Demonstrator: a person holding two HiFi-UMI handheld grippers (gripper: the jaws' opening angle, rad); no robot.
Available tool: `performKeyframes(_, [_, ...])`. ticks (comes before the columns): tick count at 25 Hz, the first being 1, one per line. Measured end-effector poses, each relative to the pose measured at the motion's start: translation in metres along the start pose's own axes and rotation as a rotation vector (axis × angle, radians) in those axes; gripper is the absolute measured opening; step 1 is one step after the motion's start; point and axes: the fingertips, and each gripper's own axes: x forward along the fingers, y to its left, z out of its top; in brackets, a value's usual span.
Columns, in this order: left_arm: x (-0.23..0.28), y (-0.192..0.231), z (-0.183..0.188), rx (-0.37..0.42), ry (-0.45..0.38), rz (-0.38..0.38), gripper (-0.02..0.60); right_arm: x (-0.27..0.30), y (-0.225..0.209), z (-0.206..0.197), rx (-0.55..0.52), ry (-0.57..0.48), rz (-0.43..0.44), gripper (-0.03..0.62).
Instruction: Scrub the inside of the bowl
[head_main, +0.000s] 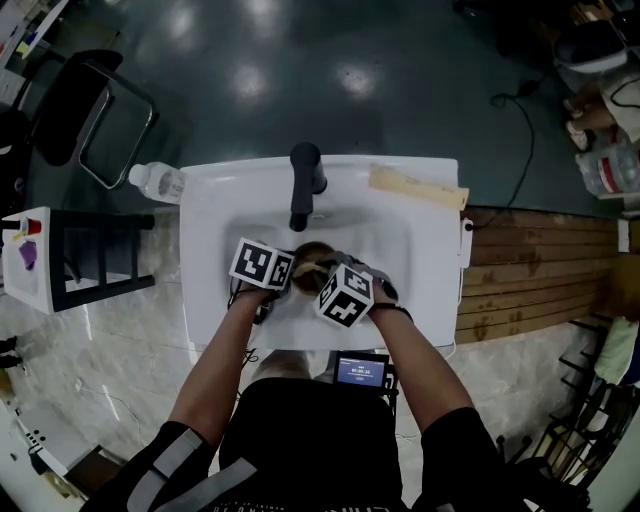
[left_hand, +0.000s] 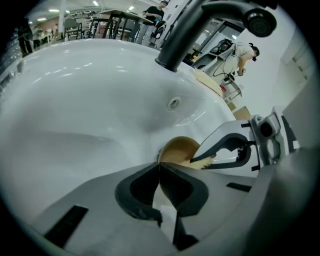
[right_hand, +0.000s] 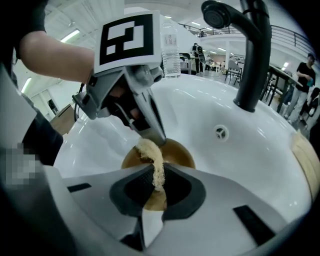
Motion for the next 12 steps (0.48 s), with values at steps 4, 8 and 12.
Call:
performKeyframes(4, [0.002,-0.003,-0.002,0.013,0.010,0.000,0.012,-0.002,-0.018,0.010,0.018,-0.028,-0.088,0.040])
performKeyframes(8, [0.001,-0.003,-0.001,0.014,0.010,0.003,0.012,-0.003,-0.032,0.014,0.024,-0.036,-0.166,0.040])
performKeyframes(12, [0.001,-0.002,-0.001,0.009,0.001,0.008,0.012,-0.007,-0.039,0.008,-0.001,-0.013,-0.204,0.040])
